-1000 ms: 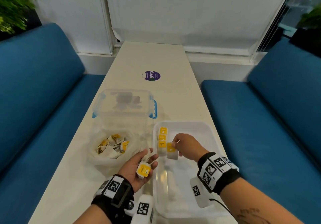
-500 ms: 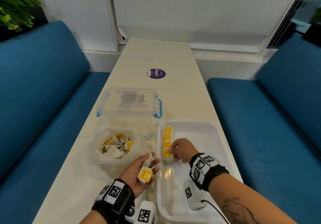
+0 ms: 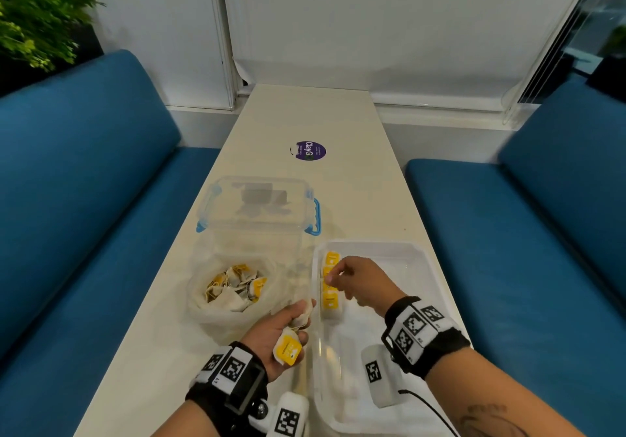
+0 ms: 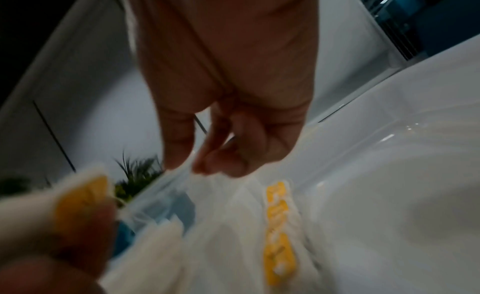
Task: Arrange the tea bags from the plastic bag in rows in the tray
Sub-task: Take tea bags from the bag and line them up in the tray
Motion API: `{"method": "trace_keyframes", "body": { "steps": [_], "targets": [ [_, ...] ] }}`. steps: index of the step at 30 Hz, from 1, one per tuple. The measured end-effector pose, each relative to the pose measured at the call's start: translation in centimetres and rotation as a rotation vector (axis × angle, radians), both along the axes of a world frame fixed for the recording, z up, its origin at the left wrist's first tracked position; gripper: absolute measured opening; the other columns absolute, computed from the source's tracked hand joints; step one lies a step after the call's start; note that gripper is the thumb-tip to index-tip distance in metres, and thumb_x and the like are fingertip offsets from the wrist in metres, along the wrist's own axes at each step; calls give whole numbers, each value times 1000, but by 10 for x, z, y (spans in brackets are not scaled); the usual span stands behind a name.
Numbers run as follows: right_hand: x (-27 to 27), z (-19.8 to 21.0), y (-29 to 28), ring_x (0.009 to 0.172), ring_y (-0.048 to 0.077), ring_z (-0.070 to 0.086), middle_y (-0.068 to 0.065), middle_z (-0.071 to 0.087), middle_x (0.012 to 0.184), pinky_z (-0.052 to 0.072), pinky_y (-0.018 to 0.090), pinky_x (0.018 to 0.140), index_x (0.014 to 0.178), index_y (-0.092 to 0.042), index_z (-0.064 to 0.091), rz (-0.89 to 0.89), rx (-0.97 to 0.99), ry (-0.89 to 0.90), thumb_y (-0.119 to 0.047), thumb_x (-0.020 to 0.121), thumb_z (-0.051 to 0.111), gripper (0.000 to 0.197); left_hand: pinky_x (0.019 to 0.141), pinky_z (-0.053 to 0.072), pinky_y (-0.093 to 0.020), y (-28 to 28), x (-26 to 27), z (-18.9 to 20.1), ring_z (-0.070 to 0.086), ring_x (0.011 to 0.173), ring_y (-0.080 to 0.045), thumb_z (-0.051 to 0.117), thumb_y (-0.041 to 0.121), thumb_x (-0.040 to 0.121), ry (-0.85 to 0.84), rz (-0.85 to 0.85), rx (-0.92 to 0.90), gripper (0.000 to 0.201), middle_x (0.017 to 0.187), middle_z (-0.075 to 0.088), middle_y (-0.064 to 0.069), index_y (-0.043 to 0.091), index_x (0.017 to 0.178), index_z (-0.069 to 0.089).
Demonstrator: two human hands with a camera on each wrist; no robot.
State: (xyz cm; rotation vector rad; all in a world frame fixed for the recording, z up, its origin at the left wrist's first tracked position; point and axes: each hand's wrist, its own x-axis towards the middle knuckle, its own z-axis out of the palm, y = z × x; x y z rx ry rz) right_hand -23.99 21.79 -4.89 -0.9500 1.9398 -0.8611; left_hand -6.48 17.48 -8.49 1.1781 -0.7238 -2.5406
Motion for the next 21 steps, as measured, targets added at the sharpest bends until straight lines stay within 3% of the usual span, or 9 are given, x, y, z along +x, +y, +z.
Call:
{"method": "trace_keyframes", "body": {
  "steps": [1, 4, 8, 10, 13, 15, 18, 21],
  "targets": [
    [4, 11, 5, 56, 9, 49, -2, 56, 70, 31, 19, 44, 85, -16, 61, 83, -17, -71, -11, 84, 64, 6, 33, 37, -14, 0, -2, 0, 48, 36, -8, 58, 31, 83, -6, -8, -7, 22, 67, 50, -1, 14, 95, 64],
    [14, 29, 17, 57, 6, 52, -4, 58, 76, 28, 18, 41, 96, -24, 64, 221, -84, -151, 9, 78, 53, 39, 31, 37, -13, -1, -9, 2, 48, 34, -8, 53, 47, 84, -19, -21, -3, 37, 70, 50, -3, 15, 101, 58],
    [19, 31, 25, 61, 11, 56, -3, 57, 75, 28, 20, 41, 105, -24, 61, 110, -142, -206, 10, 79, 46, 46, 31, 34, -12, 1, -18, 4, 46, 35, -7, 46, 57, 84, -15, -68, -14, 43, 68, 50, 0, 18, 100, 57],
    [17, 30, 29, 58, 9, 57, -2, 56, 76, 27, 22, 42, 100, -21, 64, 87, -149, -229, 15, 76, 40, 50, 31, 34, -12, 4, -20, 6, 46, 35, -7, 47, 57, 83, -12, -94, -15, 43, 67, 50, 0, 18, 99, 57],
    [14, 30, 36, 61, 7, 53, -4, 56, 77, 33, 12, 44, 98, -12, 67, 142, -133, -97, 19, 78, 42, 44, 30, 33, -12, 8, -22, 6, 46, 34, -8, 54, 54, 75, 1, -128, 17, 46, 62, 50, -1, 14, 98, 53],
    [12, 28, 38, 67, 9, 53, -7, 59, 78, 41, 7, 53, 98, -8, 68, 166, -140, -27, 15, 81, 50, 33, 30, 34, -13, 9, -23, 4, 46, 34, -9, 59, 51, 66, 20, -149, 48, 53, 58, 51, -2, 14, 103, 49],
    [10, 24, 41, 77, 9, 56, -5, 63, 82, 47, 13, 72, 83, -19, 67, 197, -157, 22, 6, 82, 63, 26, 29, 34, -13, 11, -23, 4, 46, 33, -9, 59, 50, 64, 56, -179, 93, 51, 56, 52, -1, 14, 99, 50],
    [7, 26, 42, 67, 1, 51, -10, 59, 76, 43, 9, 62, 80, -19, 64, 206, -134, 70, -3, 83, 67, 16, 29, 35, -13, 11, -20, 6, 48, 34, -9, 55, 51, 67, 112, -201, 141, 43, 58, 52, -1, 13, 87, 59]
  ]
}}
